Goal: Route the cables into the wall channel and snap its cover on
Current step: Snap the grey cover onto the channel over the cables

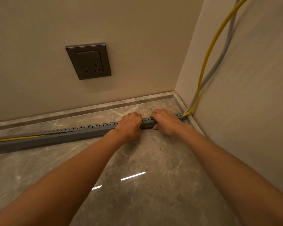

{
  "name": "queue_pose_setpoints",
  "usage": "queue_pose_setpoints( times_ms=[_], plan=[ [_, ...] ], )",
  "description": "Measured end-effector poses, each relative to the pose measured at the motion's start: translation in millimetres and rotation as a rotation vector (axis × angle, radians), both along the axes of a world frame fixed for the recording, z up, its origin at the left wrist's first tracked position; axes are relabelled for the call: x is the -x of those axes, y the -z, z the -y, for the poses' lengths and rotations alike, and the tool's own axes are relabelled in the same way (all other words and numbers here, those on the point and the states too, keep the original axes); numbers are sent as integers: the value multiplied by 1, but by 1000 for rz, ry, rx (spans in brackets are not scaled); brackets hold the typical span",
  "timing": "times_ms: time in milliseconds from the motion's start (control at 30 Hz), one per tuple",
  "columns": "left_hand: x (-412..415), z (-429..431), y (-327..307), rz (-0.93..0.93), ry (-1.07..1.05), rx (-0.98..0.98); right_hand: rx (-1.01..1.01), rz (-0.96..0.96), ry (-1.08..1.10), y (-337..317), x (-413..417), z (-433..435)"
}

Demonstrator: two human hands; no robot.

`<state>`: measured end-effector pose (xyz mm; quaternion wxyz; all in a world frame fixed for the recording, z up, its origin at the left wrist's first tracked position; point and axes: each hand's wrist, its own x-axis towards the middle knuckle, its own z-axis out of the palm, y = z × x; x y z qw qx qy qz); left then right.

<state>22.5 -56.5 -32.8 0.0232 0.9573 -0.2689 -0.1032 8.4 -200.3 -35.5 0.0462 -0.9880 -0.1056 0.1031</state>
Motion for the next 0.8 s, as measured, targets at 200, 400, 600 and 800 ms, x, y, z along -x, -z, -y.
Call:
queue_pose_setpoints(
  times_ms=[200, 400, 600, 800],
  plan=[
    [-11, -16, 0, -71, -50, 126, -12, -12, 69, -3, -3, -1],
    [-19, -61, -6, -151, -130, 65, -57, -66, 123, -8, -5, -27],
    [-23, -84, -10, -226, -129, -69, -158, -126, 76, -4, -5, -69],
    [-16, -83, -3, -110, -71, -36, -106, -79, 36, -4, -7, -75]
  ],
)
